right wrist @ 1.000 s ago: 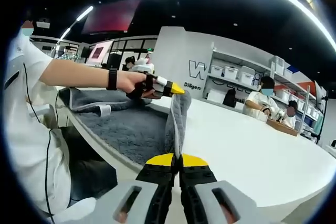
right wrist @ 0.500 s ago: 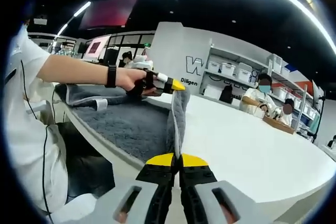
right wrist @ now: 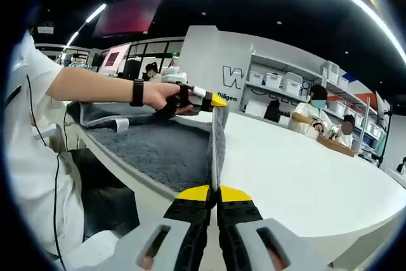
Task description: Open the folded towel by lifting each exposed corner and separating the folded layers until the towel lies flat within the target outline without major curled edges
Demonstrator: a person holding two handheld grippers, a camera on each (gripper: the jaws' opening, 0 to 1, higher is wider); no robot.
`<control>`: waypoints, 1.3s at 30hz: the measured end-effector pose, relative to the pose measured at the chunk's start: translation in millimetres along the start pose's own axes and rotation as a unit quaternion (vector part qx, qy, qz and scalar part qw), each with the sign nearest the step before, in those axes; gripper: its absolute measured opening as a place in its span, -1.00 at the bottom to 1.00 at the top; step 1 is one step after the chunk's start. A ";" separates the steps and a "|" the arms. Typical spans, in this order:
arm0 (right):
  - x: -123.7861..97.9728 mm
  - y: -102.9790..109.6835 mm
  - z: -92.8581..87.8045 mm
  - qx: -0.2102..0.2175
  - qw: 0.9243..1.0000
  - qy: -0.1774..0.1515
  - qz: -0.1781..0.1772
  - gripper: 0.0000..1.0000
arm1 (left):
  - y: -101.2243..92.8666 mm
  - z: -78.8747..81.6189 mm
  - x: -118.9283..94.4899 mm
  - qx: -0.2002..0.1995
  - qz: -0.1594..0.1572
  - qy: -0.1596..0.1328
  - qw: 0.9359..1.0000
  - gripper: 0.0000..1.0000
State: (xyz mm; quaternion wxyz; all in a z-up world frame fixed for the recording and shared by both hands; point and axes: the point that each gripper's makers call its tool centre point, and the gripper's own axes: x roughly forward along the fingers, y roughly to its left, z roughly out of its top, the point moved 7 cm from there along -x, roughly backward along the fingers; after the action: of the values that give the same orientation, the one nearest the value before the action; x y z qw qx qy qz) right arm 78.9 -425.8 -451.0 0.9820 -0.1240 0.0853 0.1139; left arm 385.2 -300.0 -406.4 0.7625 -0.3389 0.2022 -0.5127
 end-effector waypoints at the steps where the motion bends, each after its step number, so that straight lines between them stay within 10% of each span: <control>1: -0.4 0.0 -0.2 -0.001 1.000 0.001 0.000 -1.00 | -0.3 0.0 0.4 0.001 0.000 -0.001 1.000 -0.96; 39: -15.1 -14.3 12.9 0.003 0.998 -0.026 -0.051 -1.00 | -6.6 -18.7 29.5 0.012 -0.022 0.008 1.000 -0.35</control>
State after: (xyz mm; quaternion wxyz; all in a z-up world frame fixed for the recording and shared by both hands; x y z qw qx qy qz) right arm 69.6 -439.0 -432.5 0.9889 -0.1222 0.0533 0.0663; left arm 380.2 -334.5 -413.3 0.7532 -0.3298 0.1946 -0.5348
